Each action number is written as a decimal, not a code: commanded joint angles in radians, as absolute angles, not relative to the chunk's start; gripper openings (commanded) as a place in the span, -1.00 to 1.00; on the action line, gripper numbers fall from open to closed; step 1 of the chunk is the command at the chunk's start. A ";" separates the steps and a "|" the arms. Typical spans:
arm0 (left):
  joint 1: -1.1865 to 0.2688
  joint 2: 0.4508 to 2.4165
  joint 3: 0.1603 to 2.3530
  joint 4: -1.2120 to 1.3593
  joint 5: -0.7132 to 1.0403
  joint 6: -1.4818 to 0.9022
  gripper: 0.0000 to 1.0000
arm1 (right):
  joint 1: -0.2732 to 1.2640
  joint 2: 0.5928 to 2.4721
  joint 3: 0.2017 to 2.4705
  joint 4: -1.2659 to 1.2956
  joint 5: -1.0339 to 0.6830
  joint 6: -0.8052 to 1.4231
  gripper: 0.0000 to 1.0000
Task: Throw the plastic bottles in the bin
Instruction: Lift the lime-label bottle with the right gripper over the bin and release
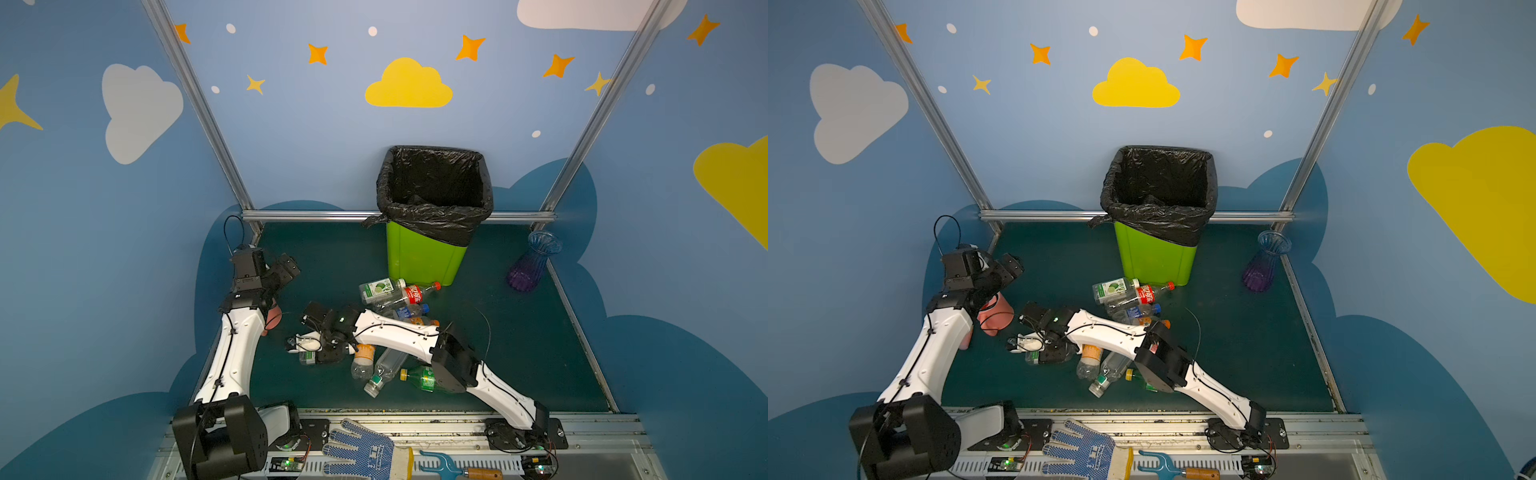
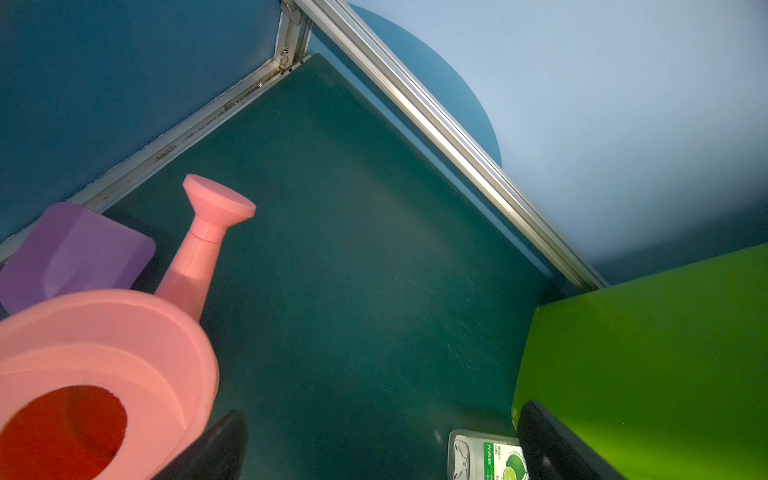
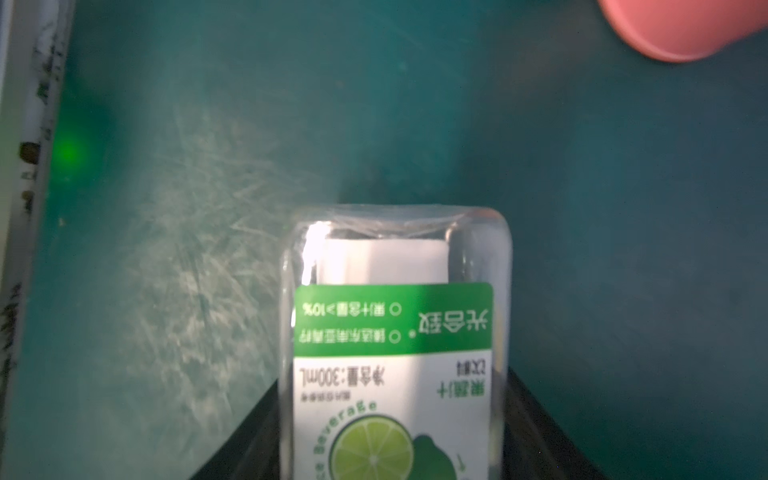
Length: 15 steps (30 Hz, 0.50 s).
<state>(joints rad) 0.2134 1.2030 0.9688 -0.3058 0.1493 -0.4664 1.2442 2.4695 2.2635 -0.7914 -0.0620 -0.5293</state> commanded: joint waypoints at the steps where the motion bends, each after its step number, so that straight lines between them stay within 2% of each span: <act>1: 0.242 1.195 0.977 -0.317 0.156 -0.470 1.00 | 1.224 2.328 2.225 -0.737 -0.076 -0.477 -0.03; 8: 0.313 1.166 0.943 -0.296 0.170 -0.507 1.00 | 1.170 2.114 2.098 -0.627 -0.026 -0.439 -0.03; 15: 0.321 1.173 0.923 -0.288 0.178 -0.523 1.00 | 1.098 1.844 2.006 -0.447 0.091 -0.424 -0.03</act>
